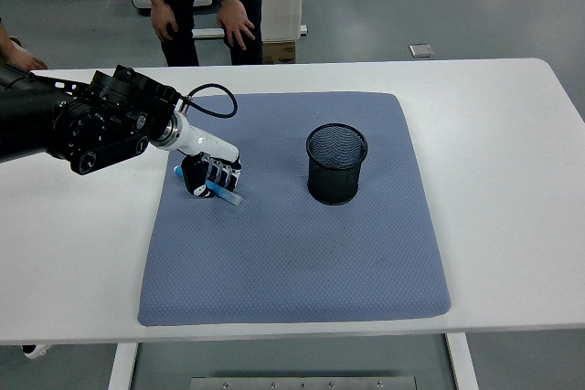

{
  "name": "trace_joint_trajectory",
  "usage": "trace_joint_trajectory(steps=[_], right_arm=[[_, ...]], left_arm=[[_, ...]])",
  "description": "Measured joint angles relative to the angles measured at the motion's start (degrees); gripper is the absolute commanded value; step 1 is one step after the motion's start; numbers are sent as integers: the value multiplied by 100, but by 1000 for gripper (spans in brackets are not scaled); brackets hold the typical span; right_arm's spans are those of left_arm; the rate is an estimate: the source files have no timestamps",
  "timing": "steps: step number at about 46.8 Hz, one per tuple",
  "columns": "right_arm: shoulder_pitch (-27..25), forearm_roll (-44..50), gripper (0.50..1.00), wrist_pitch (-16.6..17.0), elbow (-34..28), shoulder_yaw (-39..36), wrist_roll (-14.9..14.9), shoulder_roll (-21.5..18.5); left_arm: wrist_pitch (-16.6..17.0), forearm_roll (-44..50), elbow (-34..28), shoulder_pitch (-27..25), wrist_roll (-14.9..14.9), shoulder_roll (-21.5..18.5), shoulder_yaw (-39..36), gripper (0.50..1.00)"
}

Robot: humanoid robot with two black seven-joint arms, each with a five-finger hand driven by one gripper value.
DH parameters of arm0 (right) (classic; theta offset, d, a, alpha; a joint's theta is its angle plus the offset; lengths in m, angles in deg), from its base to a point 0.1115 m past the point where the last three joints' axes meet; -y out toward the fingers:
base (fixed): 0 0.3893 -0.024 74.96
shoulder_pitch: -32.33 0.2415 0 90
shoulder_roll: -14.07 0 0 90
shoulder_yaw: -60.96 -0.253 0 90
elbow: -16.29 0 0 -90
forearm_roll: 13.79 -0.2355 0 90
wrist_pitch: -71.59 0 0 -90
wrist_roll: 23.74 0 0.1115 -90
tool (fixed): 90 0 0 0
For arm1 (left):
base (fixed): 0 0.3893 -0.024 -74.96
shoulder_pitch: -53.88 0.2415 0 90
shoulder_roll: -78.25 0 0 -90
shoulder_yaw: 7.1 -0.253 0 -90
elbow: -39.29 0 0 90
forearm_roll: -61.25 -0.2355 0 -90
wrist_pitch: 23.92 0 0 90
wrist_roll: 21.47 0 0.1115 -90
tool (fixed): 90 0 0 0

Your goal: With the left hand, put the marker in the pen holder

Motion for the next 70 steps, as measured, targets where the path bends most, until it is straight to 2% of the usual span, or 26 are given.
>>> trace_joint_trajectory(steps=[3, 8, 14, 70], right_arm=[[0, 0, 1000, 0, 1, 0, 0, 0], [0, -1, 1000, 0, 0, 0, -2, 0], [-1, -3, 1000, 0, -1, 0, -3, 0], [-1, 0, 1000, 0, -1, 1, -1, 0]], left_arm=[[-1, 0, 1, 0, 1, -1, 0, 575], [-5, 0, 2, -1, 1, -5, 0, 522], [-6, -3, 3, -13, 2, -4, 0, 500], [-36, 97, 134, -155, 19, -64, 196, 500]])
